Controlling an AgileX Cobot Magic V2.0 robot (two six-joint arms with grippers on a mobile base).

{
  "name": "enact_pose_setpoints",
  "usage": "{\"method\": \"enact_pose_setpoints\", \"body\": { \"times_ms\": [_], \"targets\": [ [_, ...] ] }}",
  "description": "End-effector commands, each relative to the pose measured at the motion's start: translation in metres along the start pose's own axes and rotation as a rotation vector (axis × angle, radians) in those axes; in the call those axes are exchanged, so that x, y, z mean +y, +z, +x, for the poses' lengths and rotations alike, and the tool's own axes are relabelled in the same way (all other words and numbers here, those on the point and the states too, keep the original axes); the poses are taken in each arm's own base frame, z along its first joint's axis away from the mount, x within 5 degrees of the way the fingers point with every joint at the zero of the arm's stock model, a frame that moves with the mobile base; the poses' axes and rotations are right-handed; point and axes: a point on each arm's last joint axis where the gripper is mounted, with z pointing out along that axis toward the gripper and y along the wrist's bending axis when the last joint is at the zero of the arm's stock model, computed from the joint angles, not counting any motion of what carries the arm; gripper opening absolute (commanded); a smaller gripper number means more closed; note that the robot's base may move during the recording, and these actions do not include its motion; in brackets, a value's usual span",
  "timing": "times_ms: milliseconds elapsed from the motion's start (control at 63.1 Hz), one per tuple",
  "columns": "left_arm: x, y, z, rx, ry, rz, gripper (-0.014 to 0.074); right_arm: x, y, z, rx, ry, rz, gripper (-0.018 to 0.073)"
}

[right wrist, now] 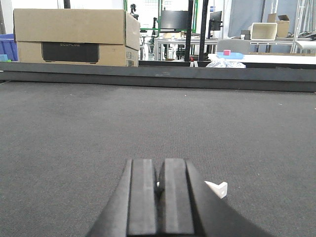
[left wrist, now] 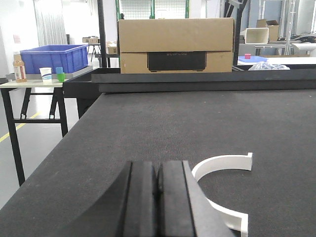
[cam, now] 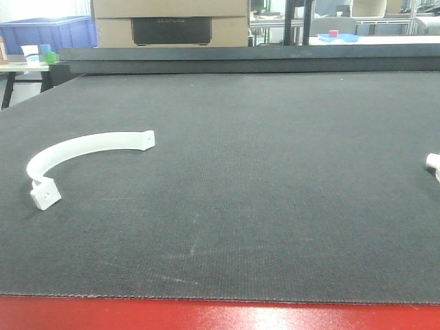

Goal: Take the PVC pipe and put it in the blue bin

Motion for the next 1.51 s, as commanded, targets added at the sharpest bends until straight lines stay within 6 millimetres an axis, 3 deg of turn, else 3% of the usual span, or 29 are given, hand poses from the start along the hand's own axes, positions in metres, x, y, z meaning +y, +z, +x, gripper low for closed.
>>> {"method": "enact_pose_setpoints", "body": {
  "times_ms": [0,729,935,1014,1173,1252,1379,1489],
  "targets": [
    [0.0,0.0,-0.003,-0.023,-0.011,-0.002,-0.0111,0.0,0.0,-0.002,-0.026,-0.006,0.006,-0.0168],
    [0.0,0.0,-0.004,-0.035,0.012,-0.003,-0.0111,0.0,0.0,-0.003,-0.028,-0.006,0.006,-0.0168],
    [0.0,-0.001,-0.005,-0.037,0.012,-0.003,-0.0111,0.0,-0.002,-0.016,-0.151,0.009,0.005,-0.0168],
    [0.001,-0.003,-0.022,-0.038,0.012,-0.001,-0.0111,0.001,-0.006,-0.038,-0.155,0.01,0.001,-0.0168],
    [0.003,-0.019,-0.079,-0.023,0.021,0.008,-0.0111,0.003,-0.021,-0.08,-0.108,-0.02,0.002,-0.0168],
    [0.004,-0.022,-0.099,0.092,0.022,0.02,-0.0111,0.004,-0.024,-0.098,-0.082,-0.022,0.003,-0.0168],
    [0.005,-0.004,-0.122,0.287,0.023,0.038,-0.0111,0.004,-0.014,-0.116,0.012,-0.029,0.008,-0.0168],
    [0.005,0.032,-0.137,0.397,0.022,0.045,-0.0111,0.005,0.009,-0.122,0.18,-0.019,0.008,-0.0168]
  ]
}}
